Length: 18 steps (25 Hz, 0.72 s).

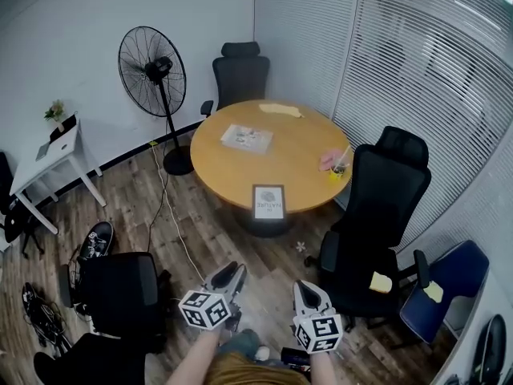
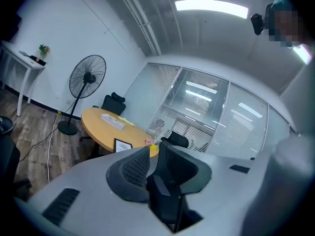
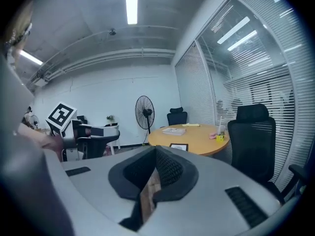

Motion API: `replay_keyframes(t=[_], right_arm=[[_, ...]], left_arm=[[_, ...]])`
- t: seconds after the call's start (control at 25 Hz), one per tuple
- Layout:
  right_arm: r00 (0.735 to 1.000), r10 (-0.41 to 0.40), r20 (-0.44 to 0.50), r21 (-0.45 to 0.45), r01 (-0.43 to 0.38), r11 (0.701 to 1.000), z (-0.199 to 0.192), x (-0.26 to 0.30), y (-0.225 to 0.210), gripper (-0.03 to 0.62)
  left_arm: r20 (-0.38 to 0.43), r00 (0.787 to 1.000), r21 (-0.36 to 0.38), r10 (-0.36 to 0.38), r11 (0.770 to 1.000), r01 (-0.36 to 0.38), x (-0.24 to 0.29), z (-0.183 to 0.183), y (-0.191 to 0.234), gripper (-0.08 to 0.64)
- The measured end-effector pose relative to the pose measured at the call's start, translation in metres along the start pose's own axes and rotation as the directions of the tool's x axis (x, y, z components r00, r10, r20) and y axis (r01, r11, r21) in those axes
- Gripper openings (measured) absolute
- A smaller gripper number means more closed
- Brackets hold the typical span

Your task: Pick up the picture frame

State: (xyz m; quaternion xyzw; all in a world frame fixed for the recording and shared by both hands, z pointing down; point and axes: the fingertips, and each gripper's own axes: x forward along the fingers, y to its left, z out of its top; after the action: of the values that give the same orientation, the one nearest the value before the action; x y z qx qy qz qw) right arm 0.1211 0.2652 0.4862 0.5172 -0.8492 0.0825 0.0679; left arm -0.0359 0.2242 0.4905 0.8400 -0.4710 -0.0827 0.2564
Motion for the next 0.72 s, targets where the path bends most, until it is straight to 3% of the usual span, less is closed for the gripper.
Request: replay_keyframes(t=[0.4, 0.72], right_arm=[[1.0, 0.017, -0.01, -0.002, -0.017, 1.0, 0.008, 0.025, -0.017, 0.012], [0.996, 0.021, -0.085, 0.002, -0.021, 1.0, -0.008, 0.081, -0.044, 0.012]], left_arm=[[0.022, 1.0, 0.001, -0.018, 1.0, 0.018, 0.025, 0.017, 0.002, 0.13], [-0.01, 0.999, -0.041, 0.031, 0.999, -0.031, 0.073, 0.019, 0.048, 0.13]])
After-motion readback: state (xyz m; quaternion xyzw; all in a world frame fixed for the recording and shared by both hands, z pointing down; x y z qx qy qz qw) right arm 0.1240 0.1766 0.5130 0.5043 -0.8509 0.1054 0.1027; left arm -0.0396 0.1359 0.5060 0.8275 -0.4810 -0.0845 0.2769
